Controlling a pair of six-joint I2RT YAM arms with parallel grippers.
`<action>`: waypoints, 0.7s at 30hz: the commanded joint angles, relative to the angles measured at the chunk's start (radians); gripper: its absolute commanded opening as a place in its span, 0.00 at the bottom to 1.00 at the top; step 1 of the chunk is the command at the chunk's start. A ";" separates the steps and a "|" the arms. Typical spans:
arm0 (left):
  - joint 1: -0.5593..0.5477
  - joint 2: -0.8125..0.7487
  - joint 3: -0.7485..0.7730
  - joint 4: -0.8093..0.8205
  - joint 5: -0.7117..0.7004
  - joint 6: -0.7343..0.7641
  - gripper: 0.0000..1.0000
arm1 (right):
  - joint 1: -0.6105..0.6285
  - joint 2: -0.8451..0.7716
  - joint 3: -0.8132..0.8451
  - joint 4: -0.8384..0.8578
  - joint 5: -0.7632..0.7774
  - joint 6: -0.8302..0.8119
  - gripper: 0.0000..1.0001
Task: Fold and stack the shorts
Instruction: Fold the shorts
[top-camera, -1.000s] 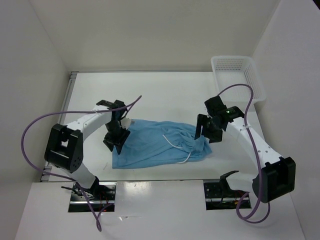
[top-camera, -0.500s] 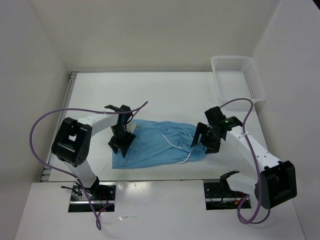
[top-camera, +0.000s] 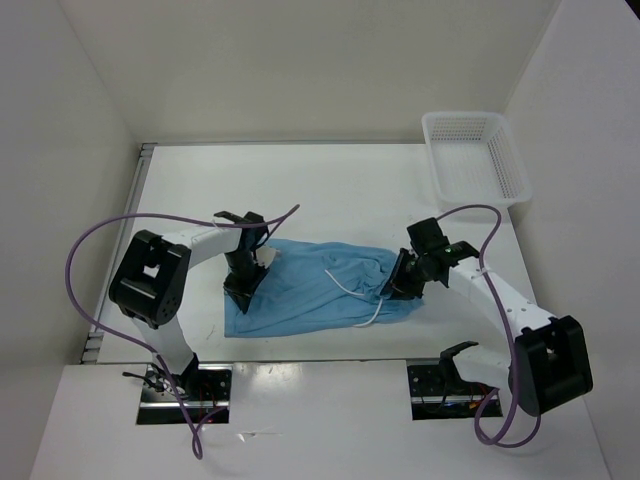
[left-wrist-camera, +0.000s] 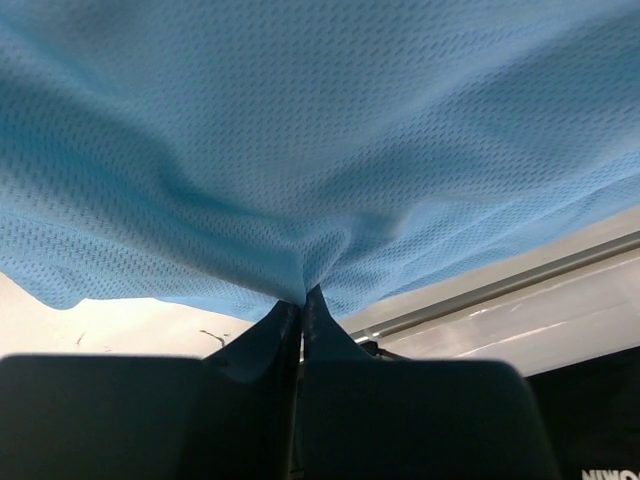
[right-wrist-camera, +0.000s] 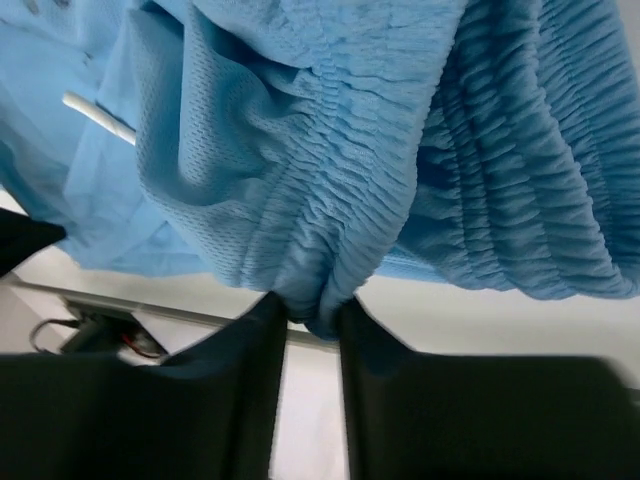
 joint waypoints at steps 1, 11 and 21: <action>-0.004 0.003 0.016 -0.022 0.042 0.004 0.00 | 0.004 0.000 -0.021 0.061 -0.008 0.018 0.24; 0.114 -0.156 0.034 -0.198 -0.116 0.004 0.00 | 0.004 -0.057 0.106 -0.186 0.092 -0.054 0.00; 0.113 -0.177 0.013 -0.272 -0.209 0.004 0.00 | 0.056 0.044 0.241 -0.439 0.276 -0.180 0.00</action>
